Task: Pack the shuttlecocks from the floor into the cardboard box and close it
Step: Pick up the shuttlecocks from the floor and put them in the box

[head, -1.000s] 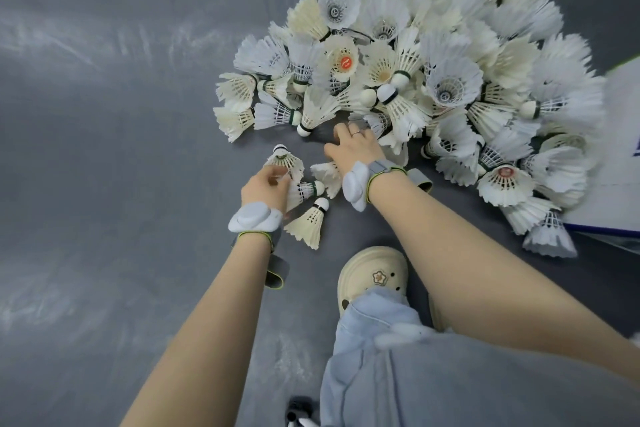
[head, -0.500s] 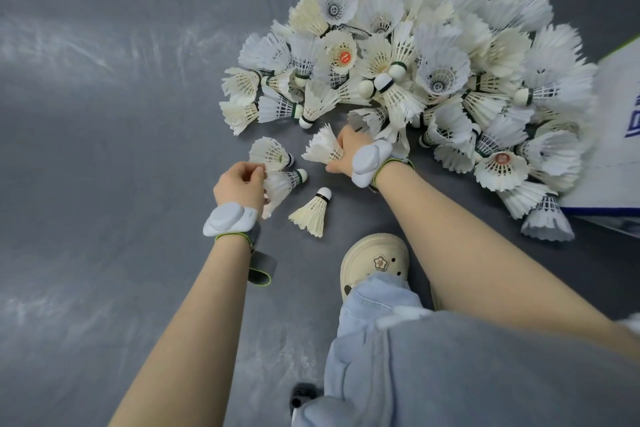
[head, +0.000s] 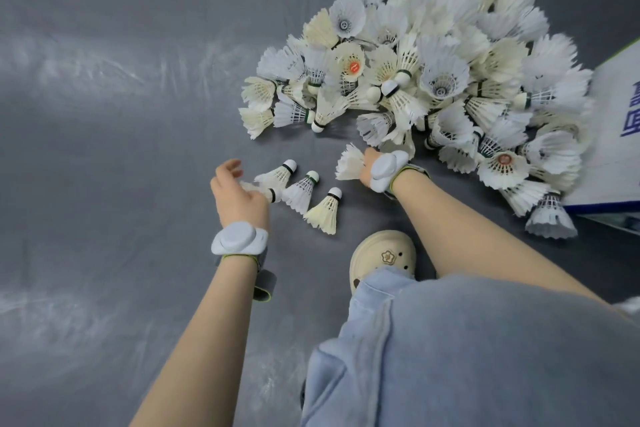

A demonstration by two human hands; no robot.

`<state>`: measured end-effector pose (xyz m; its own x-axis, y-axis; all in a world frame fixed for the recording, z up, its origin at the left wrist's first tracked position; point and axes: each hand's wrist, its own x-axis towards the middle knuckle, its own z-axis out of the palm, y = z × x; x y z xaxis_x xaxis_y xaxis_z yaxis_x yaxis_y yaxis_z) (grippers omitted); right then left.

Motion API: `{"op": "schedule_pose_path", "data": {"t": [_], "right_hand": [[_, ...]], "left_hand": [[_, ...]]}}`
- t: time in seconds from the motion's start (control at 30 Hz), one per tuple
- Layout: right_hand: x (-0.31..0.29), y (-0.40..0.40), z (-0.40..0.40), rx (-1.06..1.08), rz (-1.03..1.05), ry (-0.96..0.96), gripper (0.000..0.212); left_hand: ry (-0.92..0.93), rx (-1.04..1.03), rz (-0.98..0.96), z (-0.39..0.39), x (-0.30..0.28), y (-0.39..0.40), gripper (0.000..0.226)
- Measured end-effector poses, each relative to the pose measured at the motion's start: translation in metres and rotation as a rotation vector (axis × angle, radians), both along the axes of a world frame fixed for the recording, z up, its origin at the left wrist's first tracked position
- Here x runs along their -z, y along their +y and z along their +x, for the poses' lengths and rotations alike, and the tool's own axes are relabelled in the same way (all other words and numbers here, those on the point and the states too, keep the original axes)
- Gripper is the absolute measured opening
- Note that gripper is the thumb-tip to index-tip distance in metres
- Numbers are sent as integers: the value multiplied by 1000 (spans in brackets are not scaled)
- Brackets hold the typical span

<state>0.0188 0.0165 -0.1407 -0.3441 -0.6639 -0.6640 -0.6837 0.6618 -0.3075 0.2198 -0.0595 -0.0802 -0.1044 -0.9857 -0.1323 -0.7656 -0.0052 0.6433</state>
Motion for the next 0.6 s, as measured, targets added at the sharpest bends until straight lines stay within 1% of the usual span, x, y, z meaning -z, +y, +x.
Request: {"op": "schedule_pose_path", "data": {"t": [0.03, 0.07, 0.1, 0.13, 0.17, 0.23, 0.37, 0.5, 0.6], "right_hand": [[5, -1, -1, -44, 11, 41, 29], [4, 0, -2, -25, 6, 38, 13], [4, 2, -3, 12, -2, 4, 15], [2, 2, 0, 87, 6, -33, 32], [0, 2, 1, 91, 24, -33, 45], [-4, 4, 5, 117, 36, 4, 55], [0, 7, 1, 137, 29, 10, 54], [7, 10, -9, 57, -55, 17, 53], [12, 9, -9, 41, -95, 23, 56]], "left_hand": [[19, -1, -34, -2, -4, -1, 54], [35, 5, -65, -5, -7, -1, 54], [58, 20, -90, -8, -10, -2, 54], [88, 41, -98, -11, -12, -2, 52], [122, 66, -89, -16, -12, -2, 50], [157, 96, -15, -25, -10, 1, 48], [112, 133, 178, -44, 13, 10, 47], [84, 79, 328, -49, 29, 13, 38], [3, 47, 315, -46, 35, 11, 32]]}}
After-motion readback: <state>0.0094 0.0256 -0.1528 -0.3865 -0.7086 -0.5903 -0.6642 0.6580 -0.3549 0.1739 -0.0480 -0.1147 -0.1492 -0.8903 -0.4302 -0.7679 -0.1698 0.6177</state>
